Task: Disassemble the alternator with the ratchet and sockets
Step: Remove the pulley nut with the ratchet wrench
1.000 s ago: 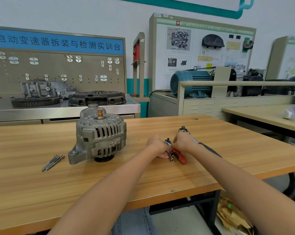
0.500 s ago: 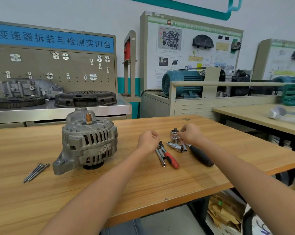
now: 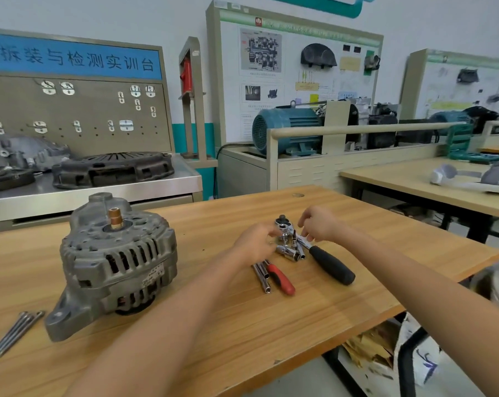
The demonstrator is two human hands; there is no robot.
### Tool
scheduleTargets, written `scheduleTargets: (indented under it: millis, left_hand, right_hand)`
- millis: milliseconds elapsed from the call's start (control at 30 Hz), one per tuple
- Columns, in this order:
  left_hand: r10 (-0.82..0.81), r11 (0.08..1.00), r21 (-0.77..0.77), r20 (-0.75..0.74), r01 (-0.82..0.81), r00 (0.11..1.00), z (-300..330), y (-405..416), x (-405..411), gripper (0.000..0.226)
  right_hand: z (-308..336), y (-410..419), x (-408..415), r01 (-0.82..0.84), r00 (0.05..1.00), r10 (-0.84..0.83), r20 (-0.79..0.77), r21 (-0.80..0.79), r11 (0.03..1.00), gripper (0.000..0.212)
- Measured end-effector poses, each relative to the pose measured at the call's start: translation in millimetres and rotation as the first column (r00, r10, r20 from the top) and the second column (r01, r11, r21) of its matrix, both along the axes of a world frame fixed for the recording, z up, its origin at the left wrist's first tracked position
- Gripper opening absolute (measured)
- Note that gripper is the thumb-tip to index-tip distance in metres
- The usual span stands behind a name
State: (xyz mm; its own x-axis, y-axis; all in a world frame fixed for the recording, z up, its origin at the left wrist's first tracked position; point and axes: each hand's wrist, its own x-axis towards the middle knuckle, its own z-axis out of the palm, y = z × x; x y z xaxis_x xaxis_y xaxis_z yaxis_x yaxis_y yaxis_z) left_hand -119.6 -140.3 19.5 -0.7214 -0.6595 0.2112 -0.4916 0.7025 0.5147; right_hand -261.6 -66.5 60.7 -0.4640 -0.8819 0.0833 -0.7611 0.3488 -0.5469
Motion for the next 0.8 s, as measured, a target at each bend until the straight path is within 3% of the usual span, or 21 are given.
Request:
scheduleTargets:
  millis: [333, 467, 700, 800]
  left_hand:
    - [0.171, 0.984, 0.095, -0.235, -0.152, 0.957, -15, -12, -23, 0.028]
    - [0.209, 0.973, 0.167, -0.34, -0.16, 0.917, -17, -13, -26, 0.026]
    - [0.119, 0.992, -0.003, -0.36, -0.129, 0.925, -28, -9, -27, 0.025]
    - [0.14, 0.99, 0.061, -0.408, -0.125, 0.902, -30, -10, -21, 0.026]
  right_hand:
    - [0, -13, -21, 0.052, 0.993, -0.032, -0.114, 0.179, 0.982, 0.023]
    - [-4, -20, -23, 0.059, 0.997, -0.043, -0.067, 0.262, 0.963, 0.027]
    - [-18, -31, -18, 0.047, 0.998, -0.036, -0.053, 0.226, 0.973, 0.017]
    - [-28, -30, -21, 0.003, 1.0, -0.004, 0.02, 0.064, 0.998, 0.024]
